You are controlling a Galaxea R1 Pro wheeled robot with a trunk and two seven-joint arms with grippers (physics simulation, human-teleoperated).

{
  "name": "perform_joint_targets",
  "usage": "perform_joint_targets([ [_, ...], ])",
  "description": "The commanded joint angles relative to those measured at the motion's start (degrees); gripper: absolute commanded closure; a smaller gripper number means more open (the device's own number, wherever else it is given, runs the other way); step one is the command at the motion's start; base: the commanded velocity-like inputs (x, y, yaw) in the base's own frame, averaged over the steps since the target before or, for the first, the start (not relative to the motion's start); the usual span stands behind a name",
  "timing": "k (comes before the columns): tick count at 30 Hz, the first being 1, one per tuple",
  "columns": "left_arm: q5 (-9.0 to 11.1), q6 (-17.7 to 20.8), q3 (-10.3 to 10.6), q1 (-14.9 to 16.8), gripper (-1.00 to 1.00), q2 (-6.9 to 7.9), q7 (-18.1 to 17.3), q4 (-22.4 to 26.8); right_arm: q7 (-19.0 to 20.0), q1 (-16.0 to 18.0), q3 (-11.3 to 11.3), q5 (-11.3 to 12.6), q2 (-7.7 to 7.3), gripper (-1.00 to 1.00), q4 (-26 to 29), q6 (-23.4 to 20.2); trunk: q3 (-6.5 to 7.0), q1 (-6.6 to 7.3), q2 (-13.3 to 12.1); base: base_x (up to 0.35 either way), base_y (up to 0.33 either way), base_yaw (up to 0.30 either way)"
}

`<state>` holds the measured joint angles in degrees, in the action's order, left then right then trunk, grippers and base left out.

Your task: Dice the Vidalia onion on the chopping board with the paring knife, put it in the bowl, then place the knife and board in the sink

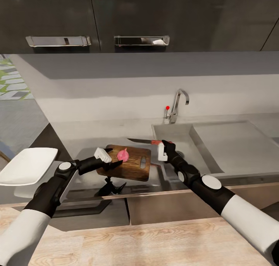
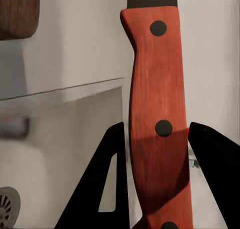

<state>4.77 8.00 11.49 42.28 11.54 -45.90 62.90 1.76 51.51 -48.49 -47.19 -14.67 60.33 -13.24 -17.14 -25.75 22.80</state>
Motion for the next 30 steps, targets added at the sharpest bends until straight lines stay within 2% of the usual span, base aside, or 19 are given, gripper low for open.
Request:
perform_joint_targets([
  [1,0.5,0.6,0.1,0.1,-1.00,0.05,-0.1,0.0,0.3,0.1,-0.2,-0.6,-0.29,1.00,0.2,-0.2,-0.11,-0.03,0.1,0.000,0.000,0.000],
  [8,0.5,0.6,0.1,0.1,-1.00,0.06,-0.1,0.0,0.3,0.1,-0.1,-0.5,-1.79,1.00,0.2,0.8,-0.11,-0.03,0.1,0.000,0.000,0.000],
  [17,0.5,0.6,0.1,0.1,-1.00,0.06,-0.1,0.0,0.3,0.1,-0.3,-0.5,-1.93,1.00,0.2,0.8,-0.11,-0.03,0.1,0.000,0.000,0.000],
  [21,0.5,0.6,0.1,0.1,-1.00,0.06,-0.1,0.0,0.3,0.1,-0.4,-0.4,-1.58,1.00,0.2,0.8,-0.11,-0.03,0.1,0.000,0.000,0.000],
  [30,0.5,0.6,0.1,0.1,-1.00,0.06,-0.1,-0.1,0.3,0.1,-0.8,-0.4,0.49,1.00,0.2,0.4,-0.11,-0.03,0.1,0.000,0.000,0.000],
])
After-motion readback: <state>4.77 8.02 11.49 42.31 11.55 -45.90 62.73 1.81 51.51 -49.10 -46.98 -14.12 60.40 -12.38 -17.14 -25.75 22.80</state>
